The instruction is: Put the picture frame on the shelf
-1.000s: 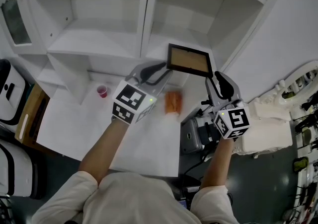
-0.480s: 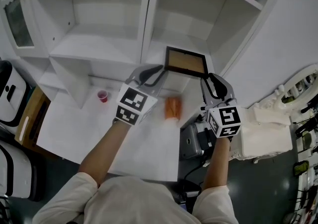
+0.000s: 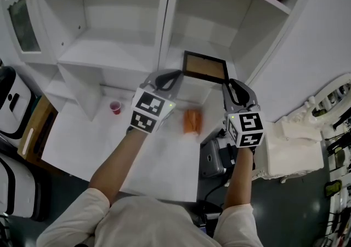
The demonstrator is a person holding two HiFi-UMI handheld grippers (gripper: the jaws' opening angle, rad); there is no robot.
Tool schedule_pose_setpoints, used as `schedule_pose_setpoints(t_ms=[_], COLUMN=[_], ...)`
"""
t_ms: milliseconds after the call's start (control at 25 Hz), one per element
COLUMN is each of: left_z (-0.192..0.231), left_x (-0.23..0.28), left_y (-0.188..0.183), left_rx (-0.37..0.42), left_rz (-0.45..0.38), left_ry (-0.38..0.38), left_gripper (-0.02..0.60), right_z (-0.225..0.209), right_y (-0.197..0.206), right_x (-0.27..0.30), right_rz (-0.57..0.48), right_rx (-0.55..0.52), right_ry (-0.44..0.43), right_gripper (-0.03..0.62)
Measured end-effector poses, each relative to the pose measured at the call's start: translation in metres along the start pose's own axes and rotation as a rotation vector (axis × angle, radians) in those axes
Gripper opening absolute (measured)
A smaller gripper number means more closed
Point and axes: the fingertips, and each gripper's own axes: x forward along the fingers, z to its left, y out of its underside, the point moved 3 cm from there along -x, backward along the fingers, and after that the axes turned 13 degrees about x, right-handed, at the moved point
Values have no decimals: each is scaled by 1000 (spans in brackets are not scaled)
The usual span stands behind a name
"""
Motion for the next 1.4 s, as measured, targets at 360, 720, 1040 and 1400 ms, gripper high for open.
schedule_pose_setpoints(t_ms=[360, 720, 1040, 1400], left_z=[2, 0, -17, -41], left_x=[2, -13, -38, -79], left_y=[-1, -6, -9, -10], left_rx=[-11, 7, 38, 127], left_rz=[25, 13, -8, -11], left_ry=[-2, -18, 33, 82], left_gripper=[3, 3, 3, 3], right_z=[1, 4, 5, 52], right_y=[-2, -5, -8, 17], right_x=[13, 4, -25, -66], right_rz=[42, 4, 4, 76], right_rx=[21, 14, 34, 44], right_ry=[42, 89, 169, 164], right_gripper=[66, 100, 100, 100])
